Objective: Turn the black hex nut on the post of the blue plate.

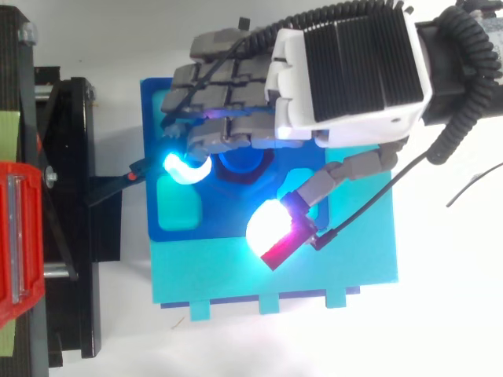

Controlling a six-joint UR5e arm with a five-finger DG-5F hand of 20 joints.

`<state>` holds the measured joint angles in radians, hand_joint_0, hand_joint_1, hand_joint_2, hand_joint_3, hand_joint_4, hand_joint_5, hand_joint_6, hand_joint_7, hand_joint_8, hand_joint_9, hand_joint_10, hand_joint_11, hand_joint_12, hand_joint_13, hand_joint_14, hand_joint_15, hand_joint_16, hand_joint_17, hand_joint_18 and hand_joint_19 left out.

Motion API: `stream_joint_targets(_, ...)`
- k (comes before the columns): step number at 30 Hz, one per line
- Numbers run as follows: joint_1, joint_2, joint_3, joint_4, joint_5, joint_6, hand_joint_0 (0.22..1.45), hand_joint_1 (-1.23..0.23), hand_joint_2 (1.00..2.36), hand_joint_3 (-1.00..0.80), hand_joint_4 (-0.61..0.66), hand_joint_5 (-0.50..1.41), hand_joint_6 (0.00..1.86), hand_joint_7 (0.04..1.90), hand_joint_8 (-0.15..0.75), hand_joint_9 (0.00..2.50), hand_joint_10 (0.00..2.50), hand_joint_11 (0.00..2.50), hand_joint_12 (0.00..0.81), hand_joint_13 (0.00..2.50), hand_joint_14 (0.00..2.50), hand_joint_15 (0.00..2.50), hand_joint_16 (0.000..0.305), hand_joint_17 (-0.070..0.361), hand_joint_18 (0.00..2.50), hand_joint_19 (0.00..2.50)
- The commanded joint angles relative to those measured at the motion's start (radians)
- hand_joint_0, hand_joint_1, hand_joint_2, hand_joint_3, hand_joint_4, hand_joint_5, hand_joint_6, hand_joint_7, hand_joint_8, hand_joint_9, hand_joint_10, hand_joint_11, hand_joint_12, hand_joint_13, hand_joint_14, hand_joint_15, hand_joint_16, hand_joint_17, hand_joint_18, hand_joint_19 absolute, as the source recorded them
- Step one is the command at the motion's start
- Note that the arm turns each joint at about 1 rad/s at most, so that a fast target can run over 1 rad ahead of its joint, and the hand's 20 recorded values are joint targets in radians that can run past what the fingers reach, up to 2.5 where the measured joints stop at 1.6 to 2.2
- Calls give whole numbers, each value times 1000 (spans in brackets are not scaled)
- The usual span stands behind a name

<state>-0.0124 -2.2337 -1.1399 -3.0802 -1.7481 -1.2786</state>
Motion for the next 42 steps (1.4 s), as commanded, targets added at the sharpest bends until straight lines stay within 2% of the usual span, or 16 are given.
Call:
stream_joint_targets(1, -11, -1, 0, 0, -13, -5, 483, -373, 1000, -500, 137, -207, 502, 731, 259, 341, 0, 0, 367, 306, 2, 57, 54, 122, 230, 166)
stream_joint_targets(6, -34, -1, 0, 0, -45, -5, 482, -373, 1000, -500, 138, -207, 502, 733, 259, 344, 0, 0, 366, 305, 3, 57, 54, 122, 229, 166)
stream_joint_targets(13, -57, 0, 0, 0, -73, -5, 482, -373, 1000, -500, 137, -207, 502, 733, 260, 345, 0, 0, 366, 307, 2, 60, 54, 122, 231, 166)
stream_joint_targets(14, -66, 0, 0, 0, -83, -8, 483, -373, 1000, -500, 137, -207, 502, 731, 260, 344, 0, 0, 366, 307, 1, 61, 54, 122, 231, 165)
stream_joint_targets(18, -86, -1, 3, 3, -113, -11, 483, -373, 1000, -500, 134, -207, 502, 731, 260, 344, 0, 0, 366, 307, 1, 62, 54, 122, 232, 165)
stream_joint_targets(19, -86, -1, 3, 3, -113, -11, 483, -373, 1000, -500, 134, -207, 502, 730, 260, 344, 0, 0, 365, 306, 2, 61, 54, 122, 233, 167)
stream_joint_targets(24, -98, 0, 42, -18, -126, -11, 482, -373, 1000, -500, 133, -208, 502, 730, 259, 343, 0, 0, 365, 305, 1, 61, 54, 122, 233, 165)
stream_joint_targets(29, -98, 0, 75, -35, -128, -11, 482, -373, 1000, -500, 134, -207, 502, 727, 259, 345, 0, 0, 365, 304, 0, 61, 54, 122, 232, 165)
stream_joint_targets(36, -86, 0, 80, -22, -122, -10, 482, -374, 1000, -500, 133, -208, 502, 723, 260, 346, 0, 0, 363, 300, 0, 61, 54, 122, 230, 167)
stream_joint_targets(38, -72, -1, 80, 0, -117, -5, 482, -374, 1000, -500, 135, -208, 502, 724, 260, 346, 0, 0, 363, 300, 2, 63, 54, 122, 229, 167)
stream_joint_targets(39, -72, -1, 80, 0, -117, -5, 482, -375, 1000, -500, 133, -208, 502, 722, 260, 346, 0, 0, 363, 299, 3, 63, 54, 122, 229, 168)
stream_joint_targets(42, -54, -1, 80, 3, -103, -1, 482, -375, 1000, -500, 132, -208, 502, 720, 261, 345, 0, 0, 363, 297, 3, 59, 54, 122, 227, 167)
